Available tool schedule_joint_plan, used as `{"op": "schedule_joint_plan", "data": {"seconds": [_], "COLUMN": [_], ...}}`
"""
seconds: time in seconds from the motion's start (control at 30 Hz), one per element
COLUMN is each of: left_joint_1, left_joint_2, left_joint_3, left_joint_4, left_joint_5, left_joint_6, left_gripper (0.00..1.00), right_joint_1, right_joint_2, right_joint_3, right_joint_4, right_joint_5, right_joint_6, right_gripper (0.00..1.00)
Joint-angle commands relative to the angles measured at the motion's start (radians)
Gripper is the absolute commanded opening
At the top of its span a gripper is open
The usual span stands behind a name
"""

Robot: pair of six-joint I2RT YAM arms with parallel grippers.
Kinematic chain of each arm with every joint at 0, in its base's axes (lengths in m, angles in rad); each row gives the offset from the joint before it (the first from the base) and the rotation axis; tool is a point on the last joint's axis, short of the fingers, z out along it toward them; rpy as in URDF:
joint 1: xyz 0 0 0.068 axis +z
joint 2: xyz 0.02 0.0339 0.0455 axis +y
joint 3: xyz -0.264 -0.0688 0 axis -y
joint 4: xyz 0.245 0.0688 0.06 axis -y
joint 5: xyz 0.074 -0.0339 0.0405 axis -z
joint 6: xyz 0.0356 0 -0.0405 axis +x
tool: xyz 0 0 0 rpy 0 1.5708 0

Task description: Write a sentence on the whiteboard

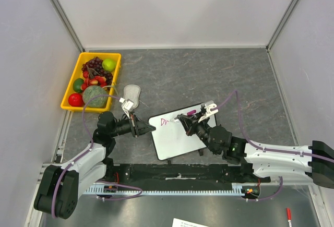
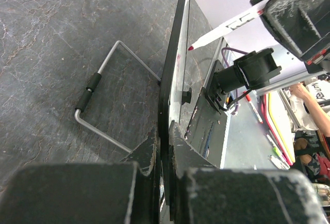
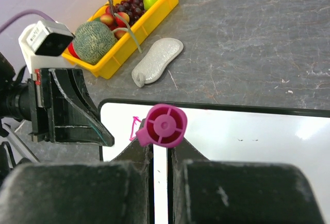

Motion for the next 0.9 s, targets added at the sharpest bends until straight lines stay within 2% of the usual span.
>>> {"op": "schedule_joint_plan", "data": {"seconds": [0.0, 0.33, 0.87], "left_joint_1": [-0.002, -0.002, -0.002], "left_joint_2": [-0.008, -0.008, -0.006], "left_joint_3": [-0.01, -0.01, -0.01], "left_joint_4": [0.031, 0.031, 0.031], "left_joint_5": [0.006, 0.006, 0.006], "left_joint_6": [0.059, 0.059, 0.059], "left_gripper": [0.02, 0.02, 0.02], "right_joint_1": [-0.005, -0.005, -0.011], "right_joint_2": [0.036, 0.07, 0.026], "right_joint_3": [0.031, 0.03, 0.024], "right_joint_4": [0.035, 0.064, -0.022], "right_joint_5": [-0.007, -0.012, 0.088], "right_joint_6": [-0.006, 0.007, 0.002], "right_gripper": [0.0, 0.0, 0.0]}}
